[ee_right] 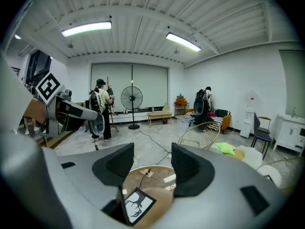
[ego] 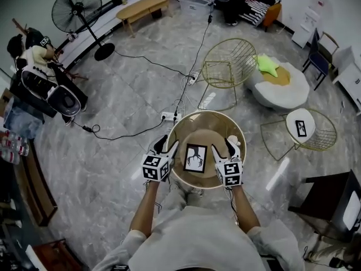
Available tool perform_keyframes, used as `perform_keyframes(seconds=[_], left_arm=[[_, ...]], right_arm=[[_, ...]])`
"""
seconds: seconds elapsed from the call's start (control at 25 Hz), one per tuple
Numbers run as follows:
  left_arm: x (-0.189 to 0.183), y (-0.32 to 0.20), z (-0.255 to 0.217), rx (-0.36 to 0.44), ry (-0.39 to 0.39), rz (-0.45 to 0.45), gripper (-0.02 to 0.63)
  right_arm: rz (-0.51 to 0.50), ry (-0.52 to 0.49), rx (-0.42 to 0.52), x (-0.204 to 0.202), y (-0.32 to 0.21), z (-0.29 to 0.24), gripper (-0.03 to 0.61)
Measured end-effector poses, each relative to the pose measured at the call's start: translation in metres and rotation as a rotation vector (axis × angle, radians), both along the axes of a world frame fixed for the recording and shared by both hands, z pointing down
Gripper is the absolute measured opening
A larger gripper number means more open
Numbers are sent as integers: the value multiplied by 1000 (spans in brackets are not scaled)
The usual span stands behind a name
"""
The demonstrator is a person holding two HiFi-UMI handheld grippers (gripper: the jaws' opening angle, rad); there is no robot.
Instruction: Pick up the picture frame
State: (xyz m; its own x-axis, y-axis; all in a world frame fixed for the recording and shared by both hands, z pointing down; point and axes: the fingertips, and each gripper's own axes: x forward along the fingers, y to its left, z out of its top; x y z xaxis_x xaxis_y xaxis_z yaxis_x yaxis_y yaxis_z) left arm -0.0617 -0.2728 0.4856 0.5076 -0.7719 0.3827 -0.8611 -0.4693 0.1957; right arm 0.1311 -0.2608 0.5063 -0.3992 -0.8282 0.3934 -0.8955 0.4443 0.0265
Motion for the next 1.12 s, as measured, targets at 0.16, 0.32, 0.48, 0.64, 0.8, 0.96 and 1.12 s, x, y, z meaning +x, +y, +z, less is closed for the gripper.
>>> perform_keyframes(seconds=[0.16,0.32,0.48,0.64,0.8,0.96,1.12], left_arm=[[-3,4,13,-25,-12,2,212],[-5,13,30,-75,-19,32,212],[4,5,47,-98,-15,69,212],[11,-3,71,-130,-11,93,212],[15,-11,98,-170,-7,112,212],[17,-17,127,-214,-7,130,212],[17,-17,155,-259,-7,144,212]], right_arm=[[7,-9,-19,0,3,12,231],[35,-24,-58,-1,16,27,231],[63,-22,-78,3,13,39,231],[90,-18,-108,6,11,55,231],[103,-12,-147,2,8,76,231],[111,-7,-198,-3,9,101,231],[115,3,-247,-6,13,128,231]])
